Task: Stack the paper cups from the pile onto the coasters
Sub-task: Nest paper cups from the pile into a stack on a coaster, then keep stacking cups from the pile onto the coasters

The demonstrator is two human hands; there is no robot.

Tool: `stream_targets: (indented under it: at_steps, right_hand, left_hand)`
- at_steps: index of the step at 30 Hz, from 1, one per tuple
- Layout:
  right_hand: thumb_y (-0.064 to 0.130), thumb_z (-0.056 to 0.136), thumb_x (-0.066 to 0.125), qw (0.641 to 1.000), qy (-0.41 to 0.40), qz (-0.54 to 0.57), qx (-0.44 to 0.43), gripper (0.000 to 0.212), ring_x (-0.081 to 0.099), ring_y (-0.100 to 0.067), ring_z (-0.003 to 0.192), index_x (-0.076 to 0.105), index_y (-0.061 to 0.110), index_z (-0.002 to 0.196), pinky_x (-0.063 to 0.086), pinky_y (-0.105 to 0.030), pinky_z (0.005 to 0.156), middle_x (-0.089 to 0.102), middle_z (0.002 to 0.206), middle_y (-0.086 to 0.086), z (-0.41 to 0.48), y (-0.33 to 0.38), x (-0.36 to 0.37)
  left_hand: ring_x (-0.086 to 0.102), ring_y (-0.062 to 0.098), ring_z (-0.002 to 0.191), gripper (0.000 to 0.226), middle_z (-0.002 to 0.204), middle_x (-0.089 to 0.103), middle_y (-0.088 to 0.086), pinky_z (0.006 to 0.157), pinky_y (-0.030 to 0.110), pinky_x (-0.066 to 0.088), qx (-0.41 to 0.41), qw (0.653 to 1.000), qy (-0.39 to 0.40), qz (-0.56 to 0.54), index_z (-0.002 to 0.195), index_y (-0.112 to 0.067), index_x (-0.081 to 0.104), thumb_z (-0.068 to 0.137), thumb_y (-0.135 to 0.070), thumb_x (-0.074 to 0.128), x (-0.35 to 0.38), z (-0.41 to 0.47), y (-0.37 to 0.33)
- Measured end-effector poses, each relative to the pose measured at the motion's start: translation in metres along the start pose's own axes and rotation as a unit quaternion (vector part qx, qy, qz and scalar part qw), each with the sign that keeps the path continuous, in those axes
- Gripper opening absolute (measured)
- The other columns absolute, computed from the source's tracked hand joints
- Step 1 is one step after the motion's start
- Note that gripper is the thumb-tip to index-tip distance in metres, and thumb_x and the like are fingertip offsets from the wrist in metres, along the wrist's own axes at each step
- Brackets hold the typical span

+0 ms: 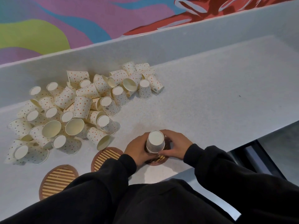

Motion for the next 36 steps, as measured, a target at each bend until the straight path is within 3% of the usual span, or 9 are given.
stream_targets:
  at_steps: [10,14,16,18,22,26,32,36]
  right_hand:
    - [0.057,0.073,0.082,1.000,-0.005,-0.009,0.019,0.076,0.062,-0.003,0.116,0.044,0.053,0.139,0.052,-0.035,0.104,0.064,0.132,0.022,0.000,-0.003,0.003]
    - [0.042,0.074,0.088,0.999,0.030,-0.010,0.032,0.085,0.060,-0.003,0.118,0.040,0.049,0.144,0.049,-0.025,0.102,0.061,0.135,0.020,0.003,-0.005,-0.002]
    - [0.031,0.078,0.085,0.998,0.051,-0.024,0.038,0.089,0.060,-0.009,0.123,0.034,0.045,0.150,0.050,-0.030,0.107,0.059,0.141,0.010,0.005,-0.005,-0.009]
    - [0.019,0.087,0.074,0.998,0.039,-0.038,0.030,0.078,0.063,-0.011,0.120,0.035,0.044,0.149,0.052,-0.038,0.107,0.060,0.138,0.005,0.005,0.000,-0.022]
    - [-0.005,0.088,0.052,0.993,-0.106,-0.012,-0.043,0.064,0.067,-0.008,0.113,0.052,0.033,0.139,0.056,-0.041,0.100,0.069,0.123,0.006,0.002,0.050,-0.066]
    - [-0.008,0.092,0.059,0.966,-0.207,0.074,-0.139,0.045,0.070,-0.019,0.110,0.063,0.019,0.128,0.059,-0.040,0.095,0.072,0.116,0.004,-0.007,0.131,-0.092]
    - [0.012,0.090,0.066,0.959,-0.159,0.161,-0.168,0.038,0.066,-0.015,0.117,0.062,0.021,0.127,0.056,-0.030,0.095,0.069,0.120,0.012,0.005,0.228,-0.049]
    - [0.013,0.089,0.070,0.970,-0.139,0.178,-0.094,0.041,0.060,-0.006,0.119,0.060,0.029,0.126,0.054,-0.035,0.098,0.065,0.126,0.016,0.047,0.229,0.017]
  left_hand:
    - [0.060,0.012,0.119,0.087,0.132,0.066,-0.013,0.102,0.032,0.049,0.006,1.000,0.009,0.021,0.140,-0.039,0.049,0.066,-0.055,0.091,-0.001,0.005,0.003]
    - [0.054,0.014,0.129,0.091,0.142,0.059,-0.009,0.108,0.028,0.039,0.016,0.999,0.028,0.025,0.146,-0.035,0.046,0.068,-0.037,0.093,-0.004,0.005,0.003]
    - [0.049,0.016,0.136,0.095,0.150,0.052,-0.007,0.114,0.030,0.037,0.021,0.999,0.028,0.037,0.151,-0.035,0.041,0.070,-0.031,0.091,-0.012,0.003,0.004]
    - [0.048,0.017,0.138,0.093,0.153,0.048,-0.005,0.117,0.036,0.038,0.027,0.997,0.017,0.065,0.154,-0.034,0.037,0.076,-0.027,0.087,-0.028,0.000,0.005]
    - [0.056,0.003,0.120,0.057,0.137,0.059,-0.014,0.104,0.033,0.050,0.045,0.993,-0.080,0.070,0.140,-0.037,0.056,0.089,-0.028,0.078,-0.079,-0.022,0.005]
    - [0.065,0.002,0.101,0.031,0.116,0.069,-0.015,0.085,0.028,0.056,0.012,0.974,-0.227,0.002,0.122,-0.031,0.069,0.091,-0.030,0.076,-0.130,-0.051,0.016]
    - [0.065,0.006,0.093,0.027,0.115,0.068,-0.008,0.085,0.038,0.058,-0.106,0.935,-0.335,-0.053,0.121,-0.028,0.069,0.094,-0.028,0.072,-0.163,-0.077,0.075]
    - [0.063,0.015,0.102,0.034,0.134,0.058,-0.003,0.095,0.037,0.055,-0.150,0.947,-0.283,-0.014,0.132,-0.035,0.063,0.099,-0.042,0.063,-0.150,-0.080,0.100]
Point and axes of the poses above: each hand's wrist, its own z-axis towards the middle knuckle, its own x-axis out of the palm, y = z × x, the point moved 4 cm from there along z, towards the middle knuckle
